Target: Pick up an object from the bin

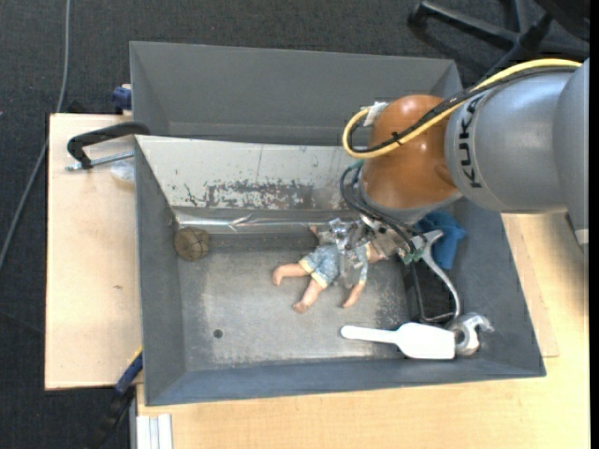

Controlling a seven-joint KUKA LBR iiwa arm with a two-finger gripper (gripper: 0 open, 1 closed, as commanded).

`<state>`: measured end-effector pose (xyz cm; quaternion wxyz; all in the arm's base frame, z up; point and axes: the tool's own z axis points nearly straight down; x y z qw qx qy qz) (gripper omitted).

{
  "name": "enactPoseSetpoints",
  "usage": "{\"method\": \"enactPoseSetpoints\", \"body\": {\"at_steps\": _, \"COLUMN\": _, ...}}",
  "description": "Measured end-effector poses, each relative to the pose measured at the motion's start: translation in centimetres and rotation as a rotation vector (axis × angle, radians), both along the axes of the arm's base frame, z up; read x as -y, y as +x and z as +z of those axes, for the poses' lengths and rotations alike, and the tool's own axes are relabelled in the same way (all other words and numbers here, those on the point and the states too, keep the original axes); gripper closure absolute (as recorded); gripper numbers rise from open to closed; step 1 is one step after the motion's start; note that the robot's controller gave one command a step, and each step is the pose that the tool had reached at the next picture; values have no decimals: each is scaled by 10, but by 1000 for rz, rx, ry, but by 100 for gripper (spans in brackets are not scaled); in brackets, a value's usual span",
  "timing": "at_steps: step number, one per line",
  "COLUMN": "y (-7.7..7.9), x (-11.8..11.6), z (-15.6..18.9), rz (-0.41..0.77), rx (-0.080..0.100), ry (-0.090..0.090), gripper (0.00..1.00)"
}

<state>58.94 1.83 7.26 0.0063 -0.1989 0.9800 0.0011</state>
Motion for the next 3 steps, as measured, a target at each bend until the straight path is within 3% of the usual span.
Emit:
{"method": "enactPoseSetpoints", "body": {"at_steps": 1, "y": 7, "x": 20, "z": 105, "rz": 11, "rx": 5, "ry": 1, "gripper": 100}}
{"method": "enactPoseSetpoints", "body": {"at_steps": 2, "y": 7, "x": 20, "z": 105, "rz": 11, "rx": 5, "ry": 1, "gripper": 100}}
{"method": "enactPoseSetpoints", "body": {"at_steps": 3, "y": -6, "x": 61, "z": 306, "rz": 35, "rx": 18, "ry": 0, "gripper": 100}}
